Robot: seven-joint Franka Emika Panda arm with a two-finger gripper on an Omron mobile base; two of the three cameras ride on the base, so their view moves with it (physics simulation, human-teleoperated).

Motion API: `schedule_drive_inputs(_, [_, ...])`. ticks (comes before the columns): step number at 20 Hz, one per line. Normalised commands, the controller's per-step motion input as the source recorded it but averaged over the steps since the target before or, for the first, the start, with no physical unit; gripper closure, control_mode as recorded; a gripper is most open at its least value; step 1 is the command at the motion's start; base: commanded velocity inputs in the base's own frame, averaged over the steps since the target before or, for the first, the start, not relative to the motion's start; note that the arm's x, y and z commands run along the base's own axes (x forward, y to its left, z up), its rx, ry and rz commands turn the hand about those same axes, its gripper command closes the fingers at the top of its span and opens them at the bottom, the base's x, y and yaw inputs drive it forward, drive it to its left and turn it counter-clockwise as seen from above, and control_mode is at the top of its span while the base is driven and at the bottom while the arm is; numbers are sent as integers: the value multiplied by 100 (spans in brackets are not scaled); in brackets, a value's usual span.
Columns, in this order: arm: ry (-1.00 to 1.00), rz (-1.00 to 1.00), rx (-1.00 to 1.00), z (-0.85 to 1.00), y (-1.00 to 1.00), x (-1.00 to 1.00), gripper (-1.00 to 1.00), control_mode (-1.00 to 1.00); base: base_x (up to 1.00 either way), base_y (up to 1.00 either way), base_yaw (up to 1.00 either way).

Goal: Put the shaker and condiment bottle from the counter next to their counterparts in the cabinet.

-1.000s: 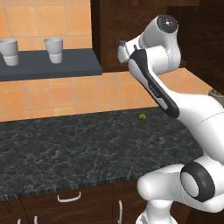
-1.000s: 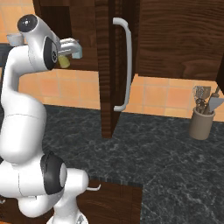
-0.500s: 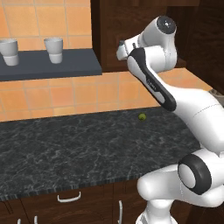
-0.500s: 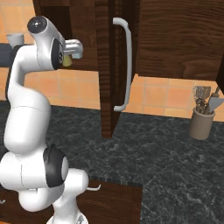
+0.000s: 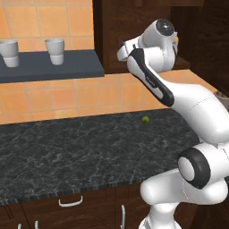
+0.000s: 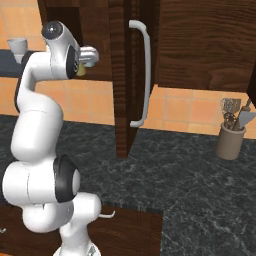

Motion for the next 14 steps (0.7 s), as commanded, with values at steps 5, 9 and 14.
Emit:
schedule_drive_inputs(5, [7,0,0,-29,0,48,100,-100,0,0,0])
schedule_drive_inputs(9, [1,0,1,-7,0,36,100,-100,0,0,0])
schedule_drive_inputs(14, [0,0,4,-5,0,28,100,-100,0,0,0])
